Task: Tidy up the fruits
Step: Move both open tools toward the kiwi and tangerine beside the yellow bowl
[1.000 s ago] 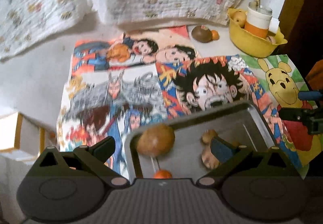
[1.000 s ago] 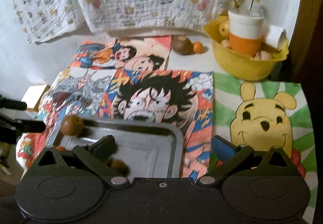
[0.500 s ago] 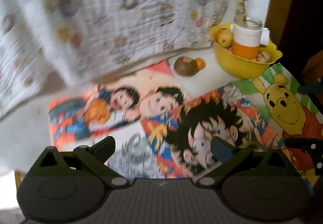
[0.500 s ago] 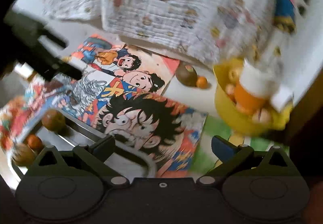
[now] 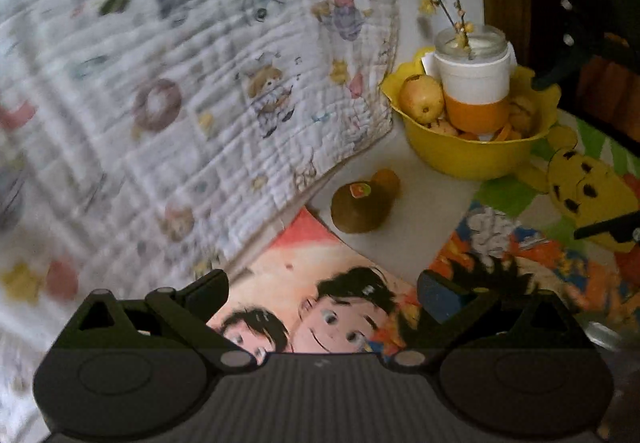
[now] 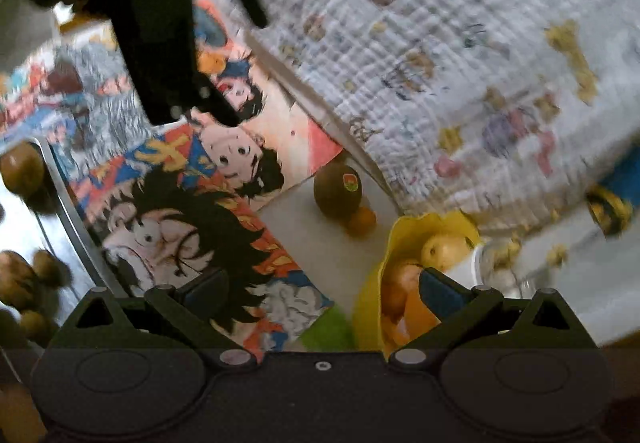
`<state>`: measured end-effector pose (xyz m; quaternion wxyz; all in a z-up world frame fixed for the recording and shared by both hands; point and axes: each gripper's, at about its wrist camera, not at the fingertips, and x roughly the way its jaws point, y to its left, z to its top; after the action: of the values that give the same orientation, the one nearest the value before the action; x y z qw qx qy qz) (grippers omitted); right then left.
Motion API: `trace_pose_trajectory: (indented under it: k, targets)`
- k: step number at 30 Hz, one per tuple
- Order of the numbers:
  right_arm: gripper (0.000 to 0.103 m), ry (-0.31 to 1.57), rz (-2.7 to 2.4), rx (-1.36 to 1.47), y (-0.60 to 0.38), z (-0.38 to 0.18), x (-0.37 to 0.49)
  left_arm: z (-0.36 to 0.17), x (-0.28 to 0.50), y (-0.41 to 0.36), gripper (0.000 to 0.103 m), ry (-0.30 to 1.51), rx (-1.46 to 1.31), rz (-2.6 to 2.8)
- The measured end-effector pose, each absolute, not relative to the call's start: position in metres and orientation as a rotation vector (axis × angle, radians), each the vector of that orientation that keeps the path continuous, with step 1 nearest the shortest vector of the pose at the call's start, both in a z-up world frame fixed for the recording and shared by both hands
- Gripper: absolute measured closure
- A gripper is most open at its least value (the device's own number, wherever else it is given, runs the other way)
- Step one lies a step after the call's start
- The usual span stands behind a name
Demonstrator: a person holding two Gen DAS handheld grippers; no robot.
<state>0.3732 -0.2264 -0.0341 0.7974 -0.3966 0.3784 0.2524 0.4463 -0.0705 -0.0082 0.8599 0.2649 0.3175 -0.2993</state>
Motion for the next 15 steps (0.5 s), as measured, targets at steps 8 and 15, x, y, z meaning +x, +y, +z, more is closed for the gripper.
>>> trace_pose_trajectory:
  k: [8,15]
  targets:
    - [0.002,0.842,0.669,-1.148,-0.207,-0.054,0.398,-0.027,0.483,-0.102,0.001,0.68,0.619,-0.733]
    - [0.002,0.8,0.863,-1.334,-0.193,-0.035,0.425,-0.039,0.494,-0.119,0.001,0.588,0.752,-0.846]
